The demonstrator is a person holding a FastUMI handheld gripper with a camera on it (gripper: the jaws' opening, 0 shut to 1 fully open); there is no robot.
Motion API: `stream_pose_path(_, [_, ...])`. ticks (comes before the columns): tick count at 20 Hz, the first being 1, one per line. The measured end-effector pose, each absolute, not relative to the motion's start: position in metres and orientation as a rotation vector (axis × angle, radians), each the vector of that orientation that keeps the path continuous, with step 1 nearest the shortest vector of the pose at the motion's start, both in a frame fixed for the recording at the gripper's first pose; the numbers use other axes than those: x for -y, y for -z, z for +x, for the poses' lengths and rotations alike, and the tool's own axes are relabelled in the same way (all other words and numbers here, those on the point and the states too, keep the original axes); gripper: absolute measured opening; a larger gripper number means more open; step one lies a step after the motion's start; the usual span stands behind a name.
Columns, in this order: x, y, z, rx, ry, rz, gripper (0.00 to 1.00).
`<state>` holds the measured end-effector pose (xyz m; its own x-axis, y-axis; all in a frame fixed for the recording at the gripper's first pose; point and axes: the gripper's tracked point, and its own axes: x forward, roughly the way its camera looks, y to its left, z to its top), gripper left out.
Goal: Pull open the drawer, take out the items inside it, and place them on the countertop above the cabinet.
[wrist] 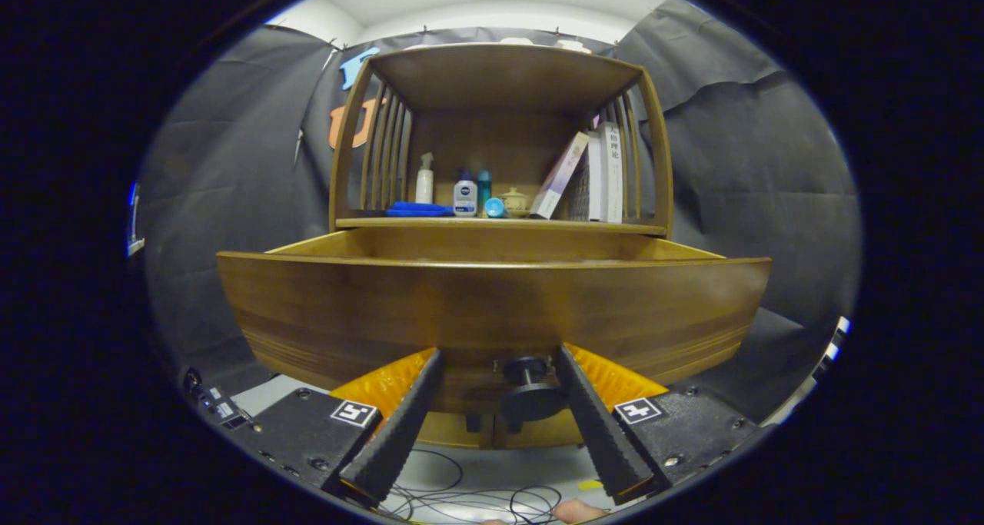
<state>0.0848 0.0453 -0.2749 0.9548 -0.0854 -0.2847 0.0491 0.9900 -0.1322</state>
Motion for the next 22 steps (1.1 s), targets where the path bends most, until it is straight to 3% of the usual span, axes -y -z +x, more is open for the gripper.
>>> stream_pose_path(22, [-0.048,0.275,0.191,-0.334,0.099,-0.144,0.98])
